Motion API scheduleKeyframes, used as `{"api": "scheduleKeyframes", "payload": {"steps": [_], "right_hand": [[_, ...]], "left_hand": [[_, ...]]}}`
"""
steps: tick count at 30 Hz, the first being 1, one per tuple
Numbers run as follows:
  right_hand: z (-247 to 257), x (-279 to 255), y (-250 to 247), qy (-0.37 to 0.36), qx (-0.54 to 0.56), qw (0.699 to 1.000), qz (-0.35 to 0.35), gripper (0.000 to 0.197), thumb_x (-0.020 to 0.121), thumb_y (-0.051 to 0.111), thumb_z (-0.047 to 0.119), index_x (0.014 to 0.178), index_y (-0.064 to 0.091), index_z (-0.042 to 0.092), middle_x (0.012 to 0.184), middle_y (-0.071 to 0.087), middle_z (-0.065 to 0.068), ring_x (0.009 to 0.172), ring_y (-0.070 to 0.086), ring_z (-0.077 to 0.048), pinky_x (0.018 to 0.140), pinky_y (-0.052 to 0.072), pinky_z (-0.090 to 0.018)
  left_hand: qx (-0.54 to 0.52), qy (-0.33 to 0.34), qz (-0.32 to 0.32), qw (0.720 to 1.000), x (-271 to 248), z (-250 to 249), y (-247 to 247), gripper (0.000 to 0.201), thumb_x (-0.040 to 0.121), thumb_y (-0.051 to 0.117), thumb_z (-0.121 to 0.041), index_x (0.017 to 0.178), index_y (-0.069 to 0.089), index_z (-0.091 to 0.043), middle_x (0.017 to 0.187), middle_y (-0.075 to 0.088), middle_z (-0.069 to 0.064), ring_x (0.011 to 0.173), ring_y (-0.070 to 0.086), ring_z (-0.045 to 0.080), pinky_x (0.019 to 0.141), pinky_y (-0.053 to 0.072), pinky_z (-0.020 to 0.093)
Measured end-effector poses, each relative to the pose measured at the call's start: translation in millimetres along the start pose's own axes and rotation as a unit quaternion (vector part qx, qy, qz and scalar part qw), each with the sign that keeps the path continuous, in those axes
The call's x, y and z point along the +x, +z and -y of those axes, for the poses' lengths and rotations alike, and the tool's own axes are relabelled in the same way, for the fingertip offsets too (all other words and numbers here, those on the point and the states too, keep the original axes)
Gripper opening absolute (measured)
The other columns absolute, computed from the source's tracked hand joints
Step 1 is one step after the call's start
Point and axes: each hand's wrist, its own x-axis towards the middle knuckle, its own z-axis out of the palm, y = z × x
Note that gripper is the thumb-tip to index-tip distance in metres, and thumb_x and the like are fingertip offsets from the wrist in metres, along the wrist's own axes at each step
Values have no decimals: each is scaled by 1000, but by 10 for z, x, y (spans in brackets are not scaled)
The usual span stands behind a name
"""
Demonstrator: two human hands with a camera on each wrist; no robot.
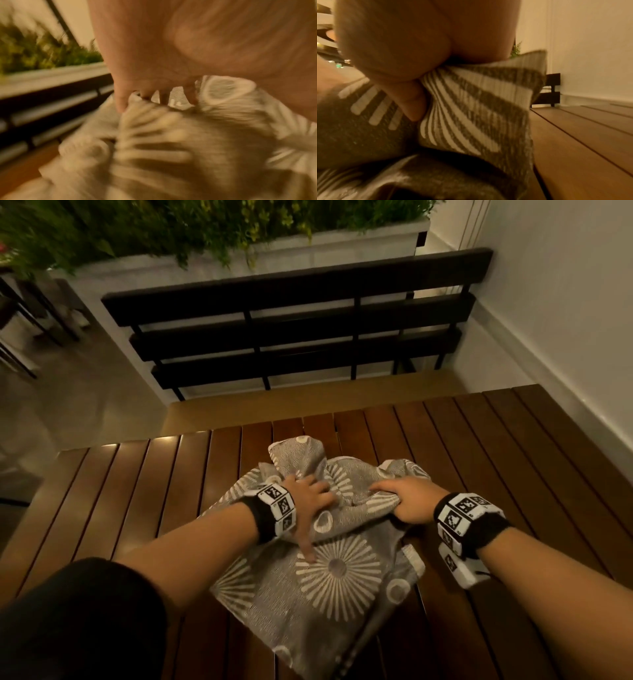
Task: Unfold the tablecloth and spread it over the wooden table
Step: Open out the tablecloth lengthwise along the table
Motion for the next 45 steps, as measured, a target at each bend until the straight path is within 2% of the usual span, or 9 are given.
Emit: {"api": "scheduleKeyframes", "payload": {"steps": [7,11,16,19,26,30,34,38,45], "right_hand": [[-251,112,527,105,-123,981,110,145,43,73,77,142,-26,40,158,-20,-9,145,-13,-36,114,11,-61],[-138,247,533,109,-104,986,69,148,40,74,75,144,-24,38,159,-5,-8,144,1,-37,112,19,-62],[15,377,435,134,-84,987,39,123,52,76,59,149,12,16,150,31,-10,136,32,-33,106,34,-51],[149,376,509,72,-38,997,10,47,68,71,37,108,55,18,108,64,-8,101,62,-30,82,51,-37],[89,553,238,49,-24,987,148,24,70,69,20,92,65,10,92,67,-14,86,64,-31,72,53,-37],[176,633,-548,61,-118,981,-139,29,74,64,23,100,55,17,101,62,-9,93,62,-33,75,51,-40],[441,346,-1499,41,-182,868,-459,57,71,68,11,123,48,8,109,54,-21,94,54,-42,74,44,-47],[621,-141,-1769,-25,-212,846,-490,91,65,76,16,143,29,13,124,46,-25,100,49,-44,81,43,-50],[483,-633,-491,45,-302,930,-205,81,72,55,23,147,24,21,143,38,-16,111,49,-39,86,42,-43]], "left_hand": [[-68,-52,6,996,143,14,403,115,67,79,-43,149,0,-35,155,15,16,139,25,37,109,34,54],[-157,-49,-60,985,138,180,356,57,85,62,-25,137,42,-32,130,55,8,118,53,31,96,47,44],[-252,-108,-55,960,103,278,395,82,76,69,-18,142,22,-30,101,67,12,94,64,32,78,52,40],[-220,-90,5,971,57,221,523,129,63,84,-25,150,-12,-27,108,64,17,97,63,34,79,50,37],[-278,-77,73,955,19,219,346,81,75,76,-23,142,32,-14,129,55,13,117,54,31,88,43,32],[-180,-163,-200,949,-36,737,-356,21,87,56,-34,104,52,-24,97,61,5,92,62,27,79,48,35],[-78,-204,-515,829,-374,1026,-999,22,78,63,-17,98,54,-14,91,60,14,81,60,38,60,53,43],[16,-168,-656,736,-803,928,-1184,20,79,67,-19,96,58,-14,85,62,9,78,56,33,58,47,38],[-51,-79,-465,880,-890,45,-181,39,66,71,-5,101,61,-18,91,60,7,76,61,30,52,53,38]]}}
